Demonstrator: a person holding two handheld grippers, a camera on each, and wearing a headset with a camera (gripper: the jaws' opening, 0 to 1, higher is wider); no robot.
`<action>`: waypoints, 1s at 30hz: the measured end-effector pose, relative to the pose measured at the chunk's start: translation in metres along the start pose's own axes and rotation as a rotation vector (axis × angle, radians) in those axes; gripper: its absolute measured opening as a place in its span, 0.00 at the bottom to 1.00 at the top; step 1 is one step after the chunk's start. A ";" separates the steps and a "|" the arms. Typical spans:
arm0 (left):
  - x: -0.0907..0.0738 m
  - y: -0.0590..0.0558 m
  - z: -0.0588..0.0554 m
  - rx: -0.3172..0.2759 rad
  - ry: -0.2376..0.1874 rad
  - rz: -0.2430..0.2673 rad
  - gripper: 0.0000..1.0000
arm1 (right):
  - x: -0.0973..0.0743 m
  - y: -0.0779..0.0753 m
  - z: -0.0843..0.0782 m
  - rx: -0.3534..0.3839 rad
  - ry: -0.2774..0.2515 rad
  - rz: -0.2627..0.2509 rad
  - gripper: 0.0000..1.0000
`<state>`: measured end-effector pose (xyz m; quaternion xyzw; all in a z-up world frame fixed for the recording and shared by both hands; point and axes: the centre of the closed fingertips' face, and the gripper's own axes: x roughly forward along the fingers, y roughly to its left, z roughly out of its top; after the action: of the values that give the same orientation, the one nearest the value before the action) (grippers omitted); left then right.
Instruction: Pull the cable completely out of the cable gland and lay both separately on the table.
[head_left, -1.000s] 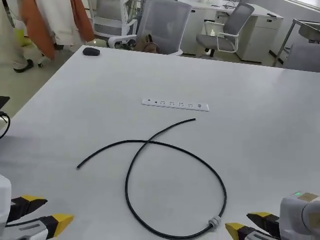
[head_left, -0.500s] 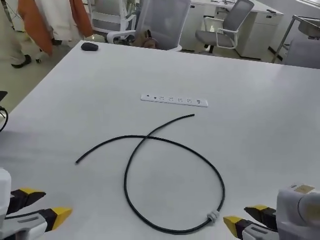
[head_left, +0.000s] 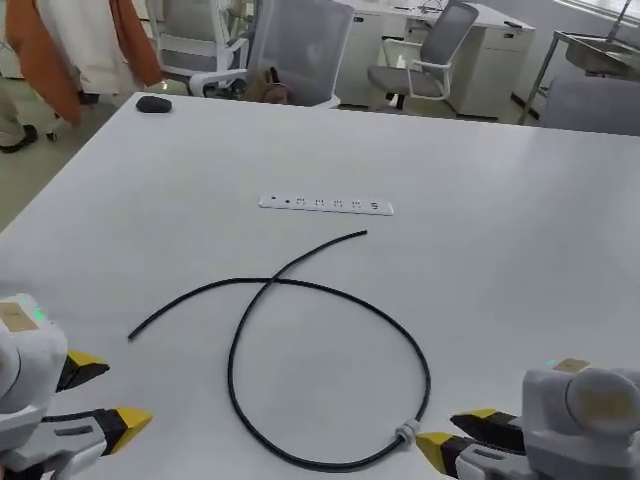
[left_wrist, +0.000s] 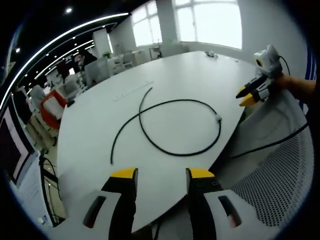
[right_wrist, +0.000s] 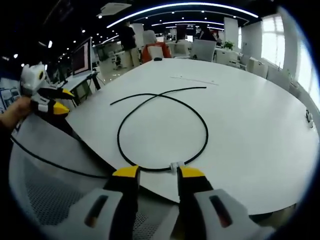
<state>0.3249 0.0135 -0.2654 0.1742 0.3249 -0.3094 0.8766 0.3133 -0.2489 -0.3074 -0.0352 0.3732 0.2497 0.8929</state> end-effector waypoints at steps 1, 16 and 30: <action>0.004 -0.004 0.003 0.008 0.003 -0.010 0.40 | 0.000 0.000 -0.001 0.001 0.005 0.004 0.30; 0.075 -0.073 0.056 0.139 0.011 -0.199 0.39 | 0.002 0.002 -0.004 -0.008 0.027 0.020 0.31; 0.125 -0.123 0.078 0.151 0.039 -0.325 0.38 | -0.001 -0.005 -0.002 0.018 0.001 -0.017 0.32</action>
<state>0.3547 -0.1718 -0.3056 0.1907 0.3418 -0.4669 0.7930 0.3138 -0.2544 -0.3082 -0.0306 0.3753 0.2388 0.8951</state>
